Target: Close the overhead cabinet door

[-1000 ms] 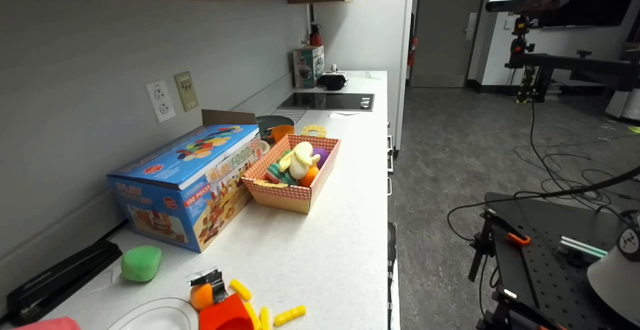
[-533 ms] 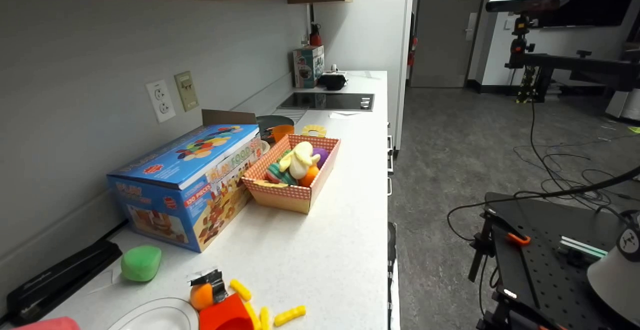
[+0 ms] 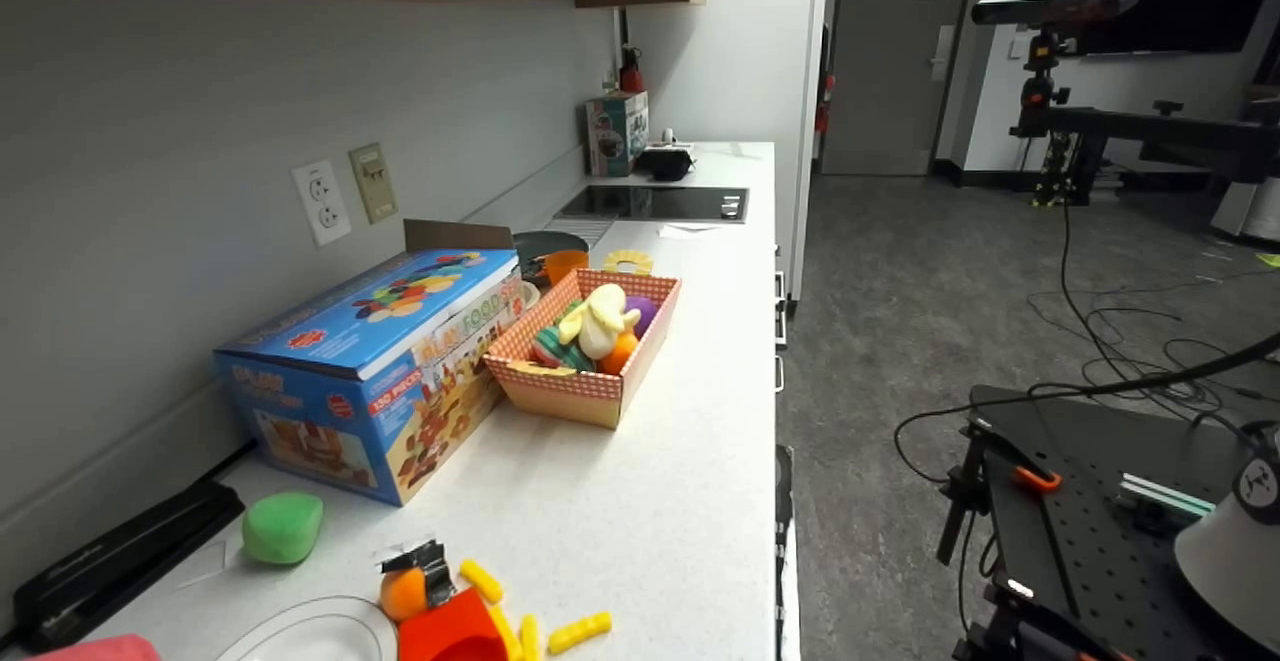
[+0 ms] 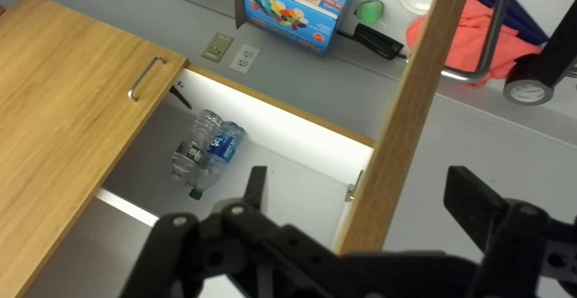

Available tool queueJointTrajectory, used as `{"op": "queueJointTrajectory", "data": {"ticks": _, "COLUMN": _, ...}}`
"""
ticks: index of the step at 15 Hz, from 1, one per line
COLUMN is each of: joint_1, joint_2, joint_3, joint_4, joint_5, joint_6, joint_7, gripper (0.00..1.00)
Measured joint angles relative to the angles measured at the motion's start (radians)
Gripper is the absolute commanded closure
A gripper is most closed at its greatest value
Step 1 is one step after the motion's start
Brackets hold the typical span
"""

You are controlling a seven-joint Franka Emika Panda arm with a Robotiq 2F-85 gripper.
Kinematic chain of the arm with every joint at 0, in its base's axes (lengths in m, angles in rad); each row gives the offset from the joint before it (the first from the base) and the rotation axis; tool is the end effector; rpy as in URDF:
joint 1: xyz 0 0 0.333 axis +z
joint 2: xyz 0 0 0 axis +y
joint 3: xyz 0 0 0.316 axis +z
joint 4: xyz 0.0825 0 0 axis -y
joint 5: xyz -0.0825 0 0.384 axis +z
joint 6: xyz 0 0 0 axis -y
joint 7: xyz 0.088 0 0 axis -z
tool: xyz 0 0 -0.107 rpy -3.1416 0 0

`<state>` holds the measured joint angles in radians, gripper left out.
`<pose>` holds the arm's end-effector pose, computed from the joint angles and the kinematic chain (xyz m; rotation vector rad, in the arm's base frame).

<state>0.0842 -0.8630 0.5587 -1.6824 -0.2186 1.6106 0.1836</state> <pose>0.1036 0.2842 0.8578 2.4939 0.4691 1.1969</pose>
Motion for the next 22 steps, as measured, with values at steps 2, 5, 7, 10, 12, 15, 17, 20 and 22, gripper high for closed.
{"op": "queueJointTrajectory", "data": {"ticks": 2, "joint_1": -0.012, "joint_2": 0.001, "joint_3": 0.005, "joint_4": 0.000, "joint_5": -0.037, "joint_6": 0.000, "joint_7": 0.000, "gripper": 0.00}}
{"op": "queueJointTrajectory", "data": {"ticks": 5, "joint_1": -0.022, "joint_2": 0.000, "joint_3": 0.010, "joint_4": 0.000, "joint_5": -0.083, "joint_6": 0.000, "joint_7": 0.000, "gripper": 0.00}}
{"op": "queueJointTrajectory", "data": {"ticks": 7, "joint_1": -0.026, "joint_2": 0.000, "joint_3": 0.010, "joint_4": 0.000, "joint_5": -0.113, "joint_6": -0.003, "joint_7": 0.000, "gripper": 0.00}}
{"op": "queueJointTrajectory", "data": {"ticks": 10, "joint_1": -0.030, "joint_2": 0.000, "joint_3": 0.010, "joint_4": -0.003, "joint_5": -0.167, "joint_6": -0.020, "joint_7": -0.006, "gripper": 0.00}}
{"op": "queueJointTrajectory", "data": {"ticks": 12, "joint_1": -0.033, "joint_2": 0.000, "joint_3": 0.009, "joint_4": -0.003, "joint_5": -0.194, "joint_6": -0.041, "joint_7": -0.007, "gripper": 0.00}}
{"op": "queueJointTrajectory", "data": {"ticks": 15, "joint_1": -0.039, "joint_2": 0.000, "joint_3": 0.010, "joint_4": -0.003, "joint_5": -0.233, "joint_6": -0.085, "joint_7": -0.009, "gripper": 0.00}}
{"op": "queueJointTrajectory", "data": {"ticks": 17, "joint_1": -0.040, "joint_2": 0.001, "joint_3": 0.010, "joint_4": -0.001, "joint_5": -0.242, "joint_6": -0.115, "joint_7": -0.010, "gripper": 0.00}}
{"op": "queueJointTrajectory", "data": {"ticks": 20, "joint_1": -0.040, "joint_2": 0.006, "joint_3": 0.015, "joint_4": 0.018, "joint_5": -0.227, "joint_6": -0.129, "joint_7": 0.000, "gripper": 0.00}}
{"op": "queueJointTrajectory", "data": {"ticks": 22, "joint_1": -0.040, "joint_2": 0.010, "joint_3": 0.017, "joint_4": 0.025, "joint_5": -0.226, "joint_6": -0.133, "joint_7": 0.000, "gripper": 0.00}}
